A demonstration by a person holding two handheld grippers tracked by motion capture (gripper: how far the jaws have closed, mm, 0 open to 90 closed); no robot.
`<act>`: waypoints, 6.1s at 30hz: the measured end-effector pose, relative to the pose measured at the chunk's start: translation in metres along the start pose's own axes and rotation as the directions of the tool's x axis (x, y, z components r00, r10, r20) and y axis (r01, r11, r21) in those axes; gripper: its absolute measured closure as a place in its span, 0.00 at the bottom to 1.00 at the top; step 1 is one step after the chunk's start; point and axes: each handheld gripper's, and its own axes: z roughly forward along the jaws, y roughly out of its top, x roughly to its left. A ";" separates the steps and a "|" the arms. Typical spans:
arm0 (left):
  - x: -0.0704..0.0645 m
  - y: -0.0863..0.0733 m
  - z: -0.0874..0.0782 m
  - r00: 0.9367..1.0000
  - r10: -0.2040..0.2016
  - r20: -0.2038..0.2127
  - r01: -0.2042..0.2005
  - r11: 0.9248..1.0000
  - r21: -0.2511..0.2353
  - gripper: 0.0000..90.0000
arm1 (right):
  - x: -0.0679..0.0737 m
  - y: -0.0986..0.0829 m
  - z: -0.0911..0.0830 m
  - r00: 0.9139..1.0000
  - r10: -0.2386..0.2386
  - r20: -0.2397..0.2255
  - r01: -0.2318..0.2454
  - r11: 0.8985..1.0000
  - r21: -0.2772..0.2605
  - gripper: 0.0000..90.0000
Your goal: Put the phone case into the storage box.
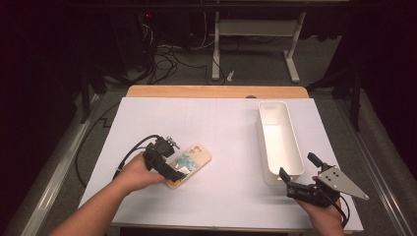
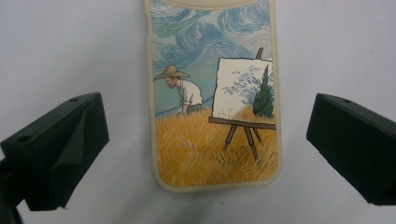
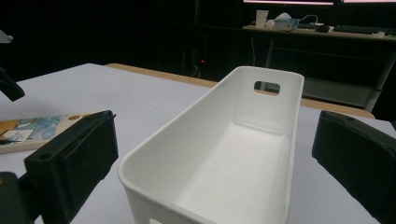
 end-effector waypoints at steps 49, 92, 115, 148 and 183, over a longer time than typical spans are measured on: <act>-0.010 0.003 0.048 0.994 0.057 -0.094 -0.040 0.983 0.180 0.07 | 0.001 0.000 0.000 1.000 -0.001 -0.005 0.001 1.000 -0.002 0.01; -0.012 0.006 0.027 0.999 0.052 -0.004 -0.051 0.994 0.095 0.13 | 0.001 0.000 0.001 1.000 -0.003 -0.005 0.003 1.000 0.000 0.01; 0.004 -0.019 -0.006 0.990 0.011 0.143 0.016 0.982 -0.187 0.13 | 0.002 0.000 0.001 1.000 -0.009 -0.005 0.009 1.000 0.001 0.01; 0.033 -0.045 -0.047 0.947 -0.049 0.318 0.195 0.873 -0.446 0.13 | 0.005 0.001 0.001 1.000 -0.010 -0.007 0.010 1.000 0.000 0.01; 0.042 -0.052 -0.053 0.900 -0.043 0.434 0.286 0.809 -0.513 0.13 | 0.006 -0.001 0.003 1.000 -0.020 -0.013 0.020 1.000 0.012 0.01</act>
